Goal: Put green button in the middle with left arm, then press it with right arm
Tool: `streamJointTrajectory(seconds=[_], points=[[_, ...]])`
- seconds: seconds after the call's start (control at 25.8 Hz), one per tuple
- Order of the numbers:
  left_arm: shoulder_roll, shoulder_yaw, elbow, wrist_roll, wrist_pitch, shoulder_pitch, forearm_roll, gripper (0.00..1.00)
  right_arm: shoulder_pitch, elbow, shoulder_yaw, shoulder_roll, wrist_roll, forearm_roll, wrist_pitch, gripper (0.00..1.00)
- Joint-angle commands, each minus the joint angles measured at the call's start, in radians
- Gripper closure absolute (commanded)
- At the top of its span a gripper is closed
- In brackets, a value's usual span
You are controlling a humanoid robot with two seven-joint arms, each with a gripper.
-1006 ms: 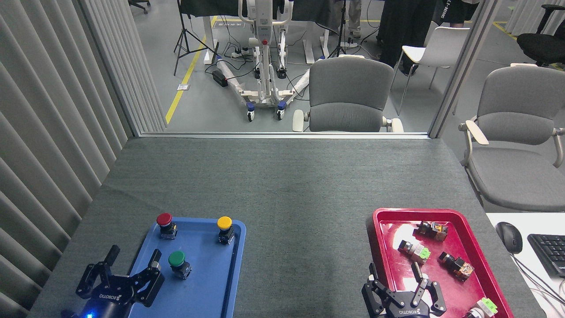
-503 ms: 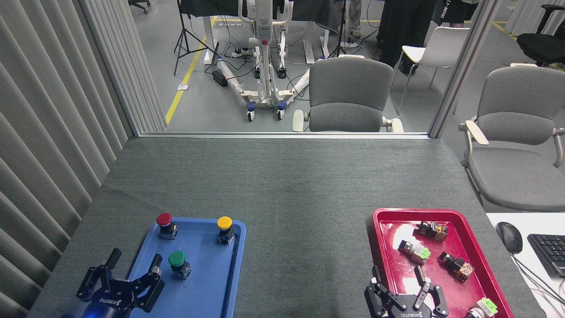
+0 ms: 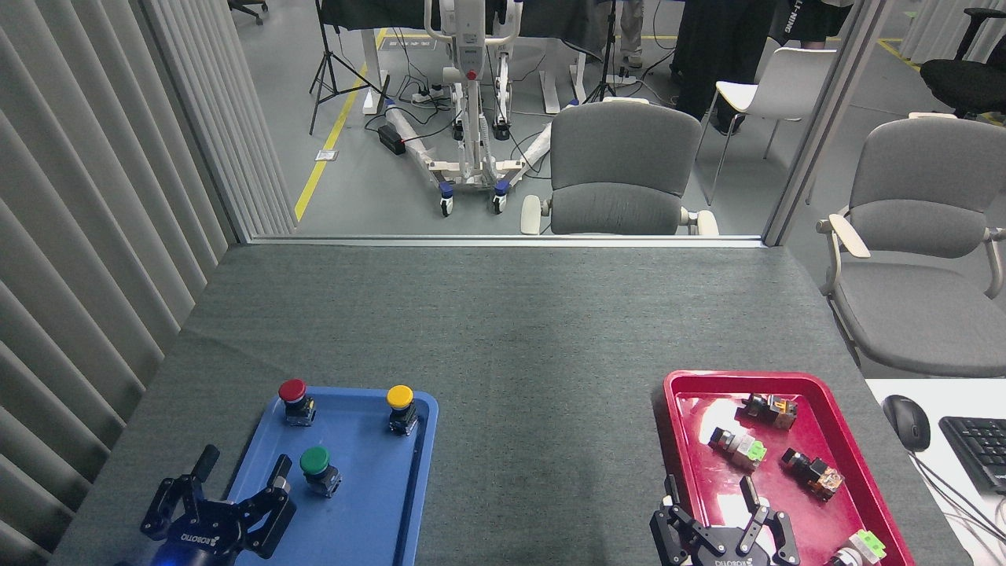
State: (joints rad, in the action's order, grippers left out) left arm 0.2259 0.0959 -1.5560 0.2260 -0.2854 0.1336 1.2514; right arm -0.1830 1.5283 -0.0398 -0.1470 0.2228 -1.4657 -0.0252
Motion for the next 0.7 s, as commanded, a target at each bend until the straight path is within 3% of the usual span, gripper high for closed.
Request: streamJointTrajectory(seconds=[0.0,0.15,0.66], points=[[-0.003,-0.007,0.051,-0.030,-0.014,-0.015,0.000,0.01,0.002,-0.005,0.000,0.000,0.000,0.001,0.001,0.01],[-0.025,-0.024,0.155,-0.074,-0.083,-0.086,0.008,0.01,0.000,-0.005,-0.002,0.000,0.000,0.001,0.002,0.01],[-0.031,-0.084,0.379,-0.059,-0.067,-0.173,0.175,0.01,-0.003,-0.005,-0.009,-0.005,0.004,-0.001,0.010,0.01]])
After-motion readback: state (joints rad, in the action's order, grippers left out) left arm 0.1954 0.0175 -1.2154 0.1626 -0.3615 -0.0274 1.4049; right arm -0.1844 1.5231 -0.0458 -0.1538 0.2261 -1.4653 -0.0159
